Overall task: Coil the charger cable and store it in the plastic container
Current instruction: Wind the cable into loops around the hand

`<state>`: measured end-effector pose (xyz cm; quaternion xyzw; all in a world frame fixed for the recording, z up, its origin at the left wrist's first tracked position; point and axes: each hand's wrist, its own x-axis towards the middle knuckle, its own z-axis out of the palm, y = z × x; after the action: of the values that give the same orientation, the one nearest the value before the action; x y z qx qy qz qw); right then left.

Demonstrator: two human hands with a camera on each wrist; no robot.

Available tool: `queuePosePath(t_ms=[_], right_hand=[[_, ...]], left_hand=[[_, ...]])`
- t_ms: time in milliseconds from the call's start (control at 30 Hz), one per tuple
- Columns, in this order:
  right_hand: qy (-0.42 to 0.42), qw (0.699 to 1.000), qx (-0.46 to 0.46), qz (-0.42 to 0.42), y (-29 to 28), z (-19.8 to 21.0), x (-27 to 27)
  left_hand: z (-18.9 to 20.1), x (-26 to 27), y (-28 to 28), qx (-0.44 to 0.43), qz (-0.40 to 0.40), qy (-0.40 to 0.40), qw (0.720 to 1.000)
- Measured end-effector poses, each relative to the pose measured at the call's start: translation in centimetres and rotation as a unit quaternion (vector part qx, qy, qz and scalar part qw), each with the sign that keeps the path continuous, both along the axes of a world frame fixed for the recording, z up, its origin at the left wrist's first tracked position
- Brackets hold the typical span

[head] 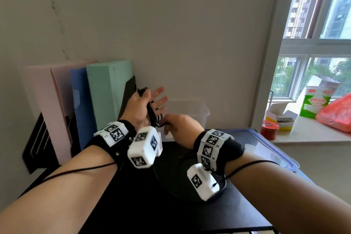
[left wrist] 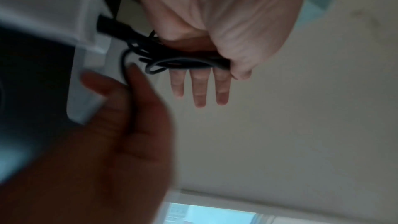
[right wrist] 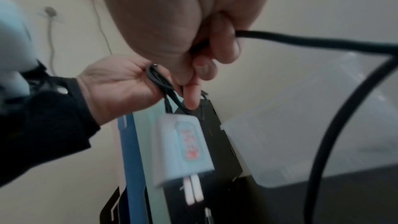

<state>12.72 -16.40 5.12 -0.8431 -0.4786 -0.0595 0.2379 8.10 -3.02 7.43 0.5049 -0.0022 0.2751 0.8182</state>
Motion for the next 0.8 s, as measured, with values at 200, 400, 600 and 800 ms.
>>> queuePosePath(t_ms=[200,400,600,800], right_hand=[[-0.094,0.992,0.019,0.088,-0.2,1.3,-0.3],[-0.001,0.986,0.120,0.117,-0.4,1.9,1.6],[-0.002,0.994,0.091,0.061,-1.2,3.2,3.2],[0.052,0.992,0.083,0.084,-1.6,1.9,4.3]], left_hand=[[-1.1,0.3,-1.1,0.185,-0.007,0.099,0.978],[-0.5,-0.3,-1.2,0.275,-0.034,0.166,0.946],[-0.5,-0.8,-0.8,0.276,-0.105,0.192,0.936],[0.9,-1.7,0.2,0.192,-0.216,0.186,0.939]])
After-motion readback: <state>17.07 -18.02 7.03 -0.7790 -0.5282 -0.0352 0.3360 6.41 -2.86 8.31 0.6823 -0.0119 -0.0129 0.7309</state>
